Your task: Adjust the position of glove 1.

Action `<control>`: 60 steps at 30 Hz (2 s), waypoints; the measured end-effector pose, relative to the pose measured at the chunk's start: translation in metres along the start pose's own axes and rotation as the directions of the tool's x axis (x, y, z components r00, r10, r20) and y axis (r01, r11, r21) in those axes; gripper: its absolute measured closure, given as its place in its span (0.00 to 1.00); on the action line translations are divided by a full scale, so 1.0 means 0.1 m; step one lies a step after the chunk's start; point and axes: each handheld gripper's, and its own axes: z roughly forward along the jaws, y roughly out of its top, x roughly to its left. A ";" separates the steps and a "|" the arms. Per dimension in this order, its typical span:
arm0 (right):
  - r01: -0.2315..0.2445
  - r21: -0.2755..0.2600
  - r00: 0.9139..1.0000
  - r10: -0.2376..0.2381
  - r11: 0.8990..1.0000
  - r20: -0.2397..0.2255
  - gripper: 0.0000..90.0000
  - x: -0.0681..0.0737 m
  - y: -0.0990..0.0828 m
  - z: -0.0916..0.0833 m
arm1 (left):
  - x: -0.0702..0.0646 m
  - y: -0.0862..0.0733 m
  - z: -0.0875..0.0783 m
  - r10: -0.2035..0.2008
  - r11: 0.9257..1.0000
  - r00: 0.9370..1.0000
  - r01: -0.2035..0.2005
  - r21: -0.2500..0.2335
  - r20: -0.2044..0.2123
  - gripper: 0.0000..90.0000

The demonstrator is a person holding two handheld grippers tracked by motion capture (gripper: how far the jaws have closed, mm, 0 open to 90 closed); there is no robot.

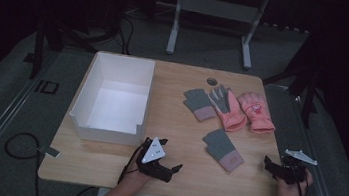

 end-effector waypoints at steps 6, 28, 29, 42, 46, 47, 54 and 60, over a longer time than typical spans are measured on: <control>0.009 0.007 1.000 -0.009 1.000 0.020 0.15 0.00 0.06 -0.06 | -0.01 0.00 -0.01 0.013 1.000 1.000 -0.013 -0.004 0.003 0.01; 0.027 -0.056 0.998 -0.030 0.998 -0.059 0.16 0.09 0.50 -0.20 | -0.01 -0.01 -0.01 -0.001 1.000 1.000 0.000 -0.009 -0.006 0.01; 0.036 -0.060 0.997 -0.040 0.998 -0.059 0.18 0.11 0.54 -0.20 | -0.01 -0.01 -0.01 0.001 1.000 1.000 -0.001 -0.009 -0.006 0.01; 0.084 -0.111 0.992 -0.094 0.990 -0.087 0.31 0.32 0.90 -0.21 | -0.01 -0.01 -0.02 -0.003 1.000 1.000 0.003 -0.021 -0.008 0.01; 0.096 -0.122 0.989 -0.109 0.988 -0.097 0.33 0.39 1.01 -0.21 | 0.00 -0.01 -0.02 -0.003 1.000 1.000 0.003 -0.015 -0.007 0.01; 0.096 -0.122 0.989 -0.109 0.988 -0.097 0.33 0.39 1.01 -0.21 | 0.00 -0.01 -0.02 -0.003 1.000 1.000 0.003 -0.015 -0.007 0.01; 0.104 -0.151 0.986 -0.122 0.983 -0.114 0.37 0.53 1.23 -0.22 | 0.00 -0.01 -0.02 -0.002 1.000 1.000 0.002 -0.013 -0.004 0.01; 0.129 -0.178 0.979 -0.154 0.976 -0.130 0.41 0.73 1.45 -0.23 | 0.00 -0.01 -0.02 -0.001 1.000 1.000 0.001 -0.015 0.005 0.01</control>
